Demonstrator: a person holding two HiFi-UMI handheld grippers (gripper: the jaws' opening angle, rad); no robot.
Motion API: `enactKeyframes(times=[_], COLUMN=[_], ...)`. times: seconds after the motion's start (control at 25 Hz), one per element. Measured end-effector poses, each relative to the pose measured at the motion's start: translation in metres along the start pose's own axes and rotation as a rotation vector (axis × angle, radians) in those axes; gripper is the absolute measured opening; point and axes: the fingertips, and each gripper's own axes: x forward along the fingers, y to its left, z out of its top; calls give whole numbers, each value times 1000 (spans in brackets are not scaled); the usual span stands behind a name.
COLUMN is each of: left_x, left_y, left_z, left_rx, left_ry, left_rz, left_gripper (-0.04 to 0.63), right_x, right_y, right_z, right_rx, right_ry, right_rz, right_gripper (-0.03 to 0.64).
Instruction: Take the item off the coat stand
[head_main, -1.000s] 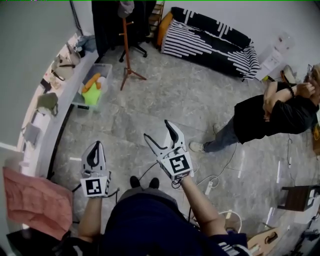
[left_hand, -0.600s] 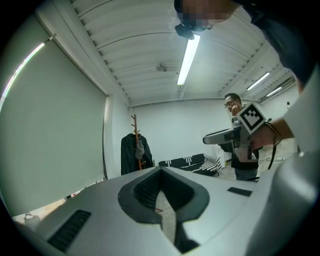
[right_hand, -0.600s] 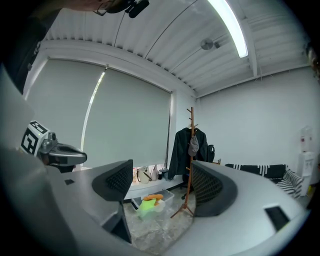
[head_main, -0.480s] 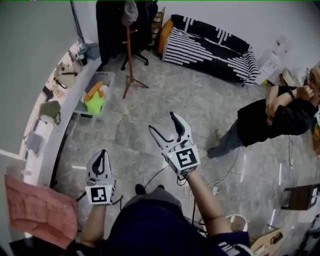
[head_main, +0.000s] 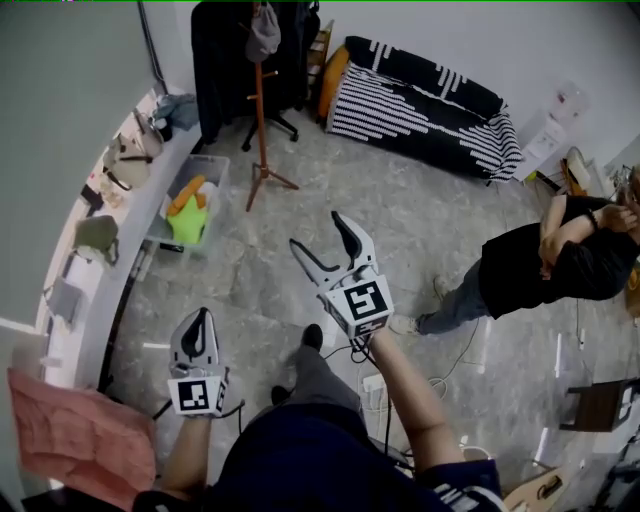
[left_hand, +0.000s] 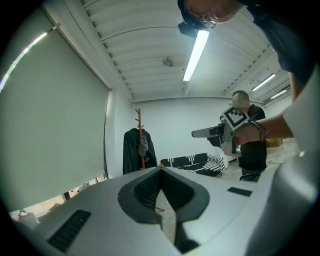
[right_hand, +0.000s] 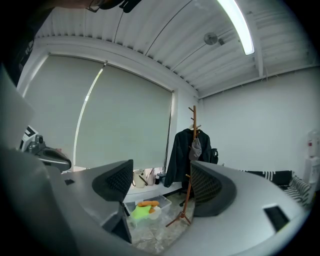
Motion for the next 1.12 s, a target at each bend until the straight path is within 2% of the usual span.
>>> enactKeyframes(times=[0.2, 0.52, 0.72, 0.92, 1.12], left_x=[93, 242, 327, 412, 488], left_y=[14, 44, 81, 133, 173], left_z=[1, 26, 24, 24, 34], left_rx=[2, 1, 0, 15, -12], left_ry=[5, 20, 35, 24, 30], left_rz=[66, 140, 140, 103, 81], left_gripper=[25, 25, 25, 25, 25], right_x=[64, 196, 285, 383, 475], right_y=[-69, -188, -234, -269, -306], right_z=[-13, -5, -1, 7, 23], right_rx=[34, 43, 19, 4, -11], right_ry=[-16, -14, -12, -6, -9], right_rz=[41, 104, 111, 90, 68], right_gripper=[367, 367, 367, 367, 366])
